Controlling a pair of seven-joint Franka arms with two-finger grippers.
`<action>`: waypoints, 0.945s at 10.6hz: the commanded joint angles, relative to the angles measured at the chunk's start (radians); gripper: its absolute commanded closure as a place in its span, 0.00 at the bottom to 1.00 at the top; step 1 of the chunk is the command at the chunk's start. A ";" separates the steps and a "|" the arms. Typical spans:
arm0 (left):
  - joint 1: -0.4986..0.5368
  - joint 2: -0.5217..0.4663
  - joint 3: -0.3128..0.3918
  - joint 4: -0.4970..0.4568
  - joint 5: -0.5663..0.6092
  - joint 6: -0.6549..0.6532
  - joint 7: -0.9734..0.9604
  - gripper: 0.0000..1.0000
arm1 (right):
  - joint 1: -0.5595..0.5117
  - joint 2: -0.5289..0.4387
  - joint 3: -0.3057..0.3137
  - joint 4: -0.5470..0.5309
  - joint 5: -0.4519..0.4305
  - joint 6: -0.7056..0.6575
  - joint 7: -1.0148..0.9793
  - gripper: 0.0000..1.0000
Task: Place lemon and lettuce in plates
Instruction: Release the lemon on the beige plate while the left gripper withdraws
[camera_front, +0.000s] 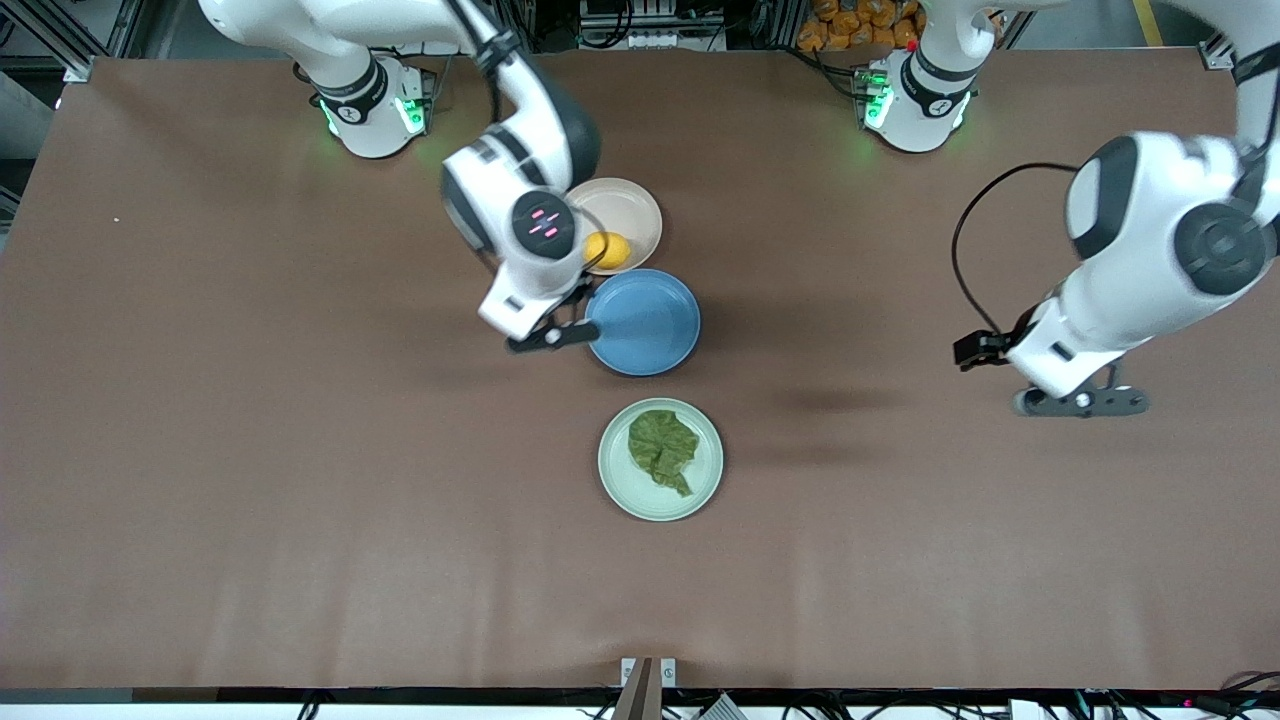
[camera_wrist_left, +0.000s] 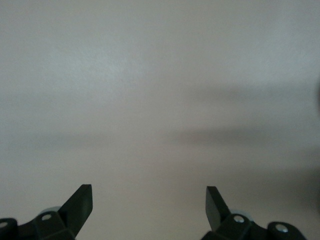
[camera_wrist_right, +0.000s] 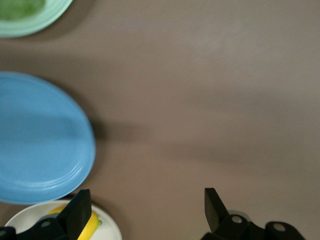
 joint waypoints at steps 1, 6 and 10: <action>-0.004 -0.109 0.007 0.014 -0.034 -0.003 0.000 0.00 | -0.161 -0.006 0.016 0.039 -0.013 -0.022 -0.092 0.00; 0.002 -0.181 0.005 0.066 -0.029 -0.162 0.067 0.00 | -0.371 0.003 -0.024 0.114 -0.025 -0.034 -0.144 0.00; -0.003 -0.236 0.002 0.068 -0.032 -0.277 0.098 0.00 | -0.539 -0.011 -0.027 0.149 -0.027 -0.034 -0.259 0.00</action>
